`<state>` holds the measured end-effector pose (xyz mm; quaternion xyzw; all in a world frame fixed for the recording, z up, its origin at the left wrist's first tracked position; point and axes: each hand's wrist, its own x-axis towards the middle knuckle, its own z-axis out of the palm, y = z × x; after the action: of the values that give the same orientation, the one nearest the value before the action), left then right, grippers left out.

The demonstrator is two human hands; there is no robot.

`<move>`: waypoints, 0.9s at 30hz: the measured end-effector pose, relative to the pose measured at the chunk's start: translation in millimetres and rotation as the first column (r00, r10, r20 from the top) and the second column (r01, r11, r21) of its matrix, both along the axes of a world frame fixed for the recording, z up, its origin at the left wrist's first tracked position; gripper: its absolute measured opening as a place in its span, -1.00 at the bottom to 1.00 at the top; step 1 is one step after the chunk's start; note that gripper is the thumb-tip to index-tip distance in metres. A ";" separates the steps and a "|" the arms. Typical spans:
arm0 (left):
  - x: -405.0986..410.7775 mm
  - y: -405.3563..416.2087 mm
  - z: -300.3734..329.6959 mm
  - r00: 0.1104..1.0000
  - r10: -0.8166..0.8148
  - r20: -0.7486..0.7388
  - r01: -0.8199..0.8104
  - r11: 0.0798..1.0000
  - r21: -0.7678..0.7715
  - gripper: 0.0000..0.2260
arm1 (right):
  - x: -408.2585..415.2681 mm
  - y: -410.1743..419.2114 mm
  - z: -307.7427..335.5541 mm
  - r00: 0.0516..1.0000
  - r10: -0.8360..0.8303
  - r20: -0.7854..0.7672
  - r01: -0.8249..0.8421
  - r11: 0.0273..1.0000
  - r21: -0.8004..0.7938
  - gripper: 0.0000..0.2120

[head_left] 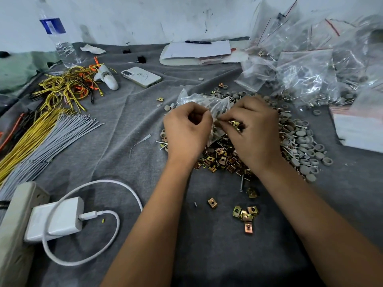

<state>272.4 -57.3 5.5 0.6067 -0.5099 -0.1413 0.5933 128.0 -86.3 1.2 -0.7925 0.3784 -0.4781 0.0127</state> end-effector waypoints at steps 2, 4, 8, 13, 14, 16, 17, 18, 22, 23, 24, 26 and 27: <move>1.3 -0.1 0.3 0.998 0.014 -0.063 -0.014 1.000 0.004 -0.89 | 0.9 -3.4 -3.7 0.995 -0.042 -0.092 0.048 0.997 0.064 -0.85; 1.9 0.4 1.5 0.996 0.027 -0.090 -0.026 1.000 0.008 -0.89 | -0.4 -4.9 -7.1 0.988 -0.040 -0.152 0.053 0.995 0.083 -0.84; 1.6 0.5 3.2 0.991 0.068 -0.116 -0.067 0.998 0.012 -0.84 | -2.1 -2.8 -3.1 0.998 -0.001 -0.055 0.006 0.996 0.084 -0.83; 3.0 1.7 4.6 0.980 0.122 -0.156 -0.126 0.992 -0.013 -0.78 | -7.7 -4.7 -1.4 0.980 -0.190 -0.059 0.197 0.969 0.149 -0.83; 3.3 1.8 4.8 0.978 0.132 -0.161 -0.136 0.991 -0.014 -0.78 | -7.1 -4.8 -3.2 0.968 -0.210 -0.138 0.234 0.955 0.184 -0.80; 4.3 1.4 4.8 0.975 0.143 -0.172 -0.148 0.989 -0.015 -0.79 | -4.1 -3.8 -6.2 0.932 -0.216 -0.291 0.287 0.930 0.230 -0.67; 4.4 1.1 4.4 0.974 0.144 -0.175 -0.149 0.989 -0.014 -0.79 | -2.6 -3.3 -7.0 0.917 -0.214 -0.337 0.302 0.924 0.234 -0.64; 4.5 0.9 4.1 0.974 0.142 -0.177 -0.146 0.989 -0.013 -0.79 | -1.2 -3.0 -7.2 0.908 -0.211 -0.361 0.304 0.925 0.226 -0.65; 3.5 0.8 4.6 0.975 0.132 -0.178 -0.137 0.991 -0.012 -0.77 | 6.4 -1.2 -6.5 0.877 -0.232 -0.421 0.332 0.925 0.183 -0.78; 3.4 0.9 4.4 0.976 0.129 -0.177 -0.133 0.991 -0.012 -0.76 | 7.8 -0.7 -6.7 0.864 -0.244 -0.439 0.350 0.920 0.176 -0.81; 3.4 1.2 4.2 0.976 0.128 -0.174 -0.132 0.991 -0.013 -0.76 | 8.3 -0.4 -7.4 0.856 -0.247 -0.454 0.356 0.918 0.173 -0.83; 3.0 2.1 4.5 0.977 0.127 -0.169 -0.131 0.991 -0.014 -0.75 | 6.1 -0.9 -10.3 0.860 -0.227 -0.457 0.340 0.923 0.181 -0.81; 2.8 2.3 4.6 0.978 0.126 -0.167 -0.130 0.991 -0.013 -0.76 | 4.4 -1.2 -11.4 0.868 -0.215 -0.447 0.326 0.926 0.188 -0.79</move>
<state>275.2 -55.0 10.1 0.6173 -0.4204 -0.1463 0.6487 132.3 -87.4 -10.2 -0.8063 0.5392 -0.2408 -0.0337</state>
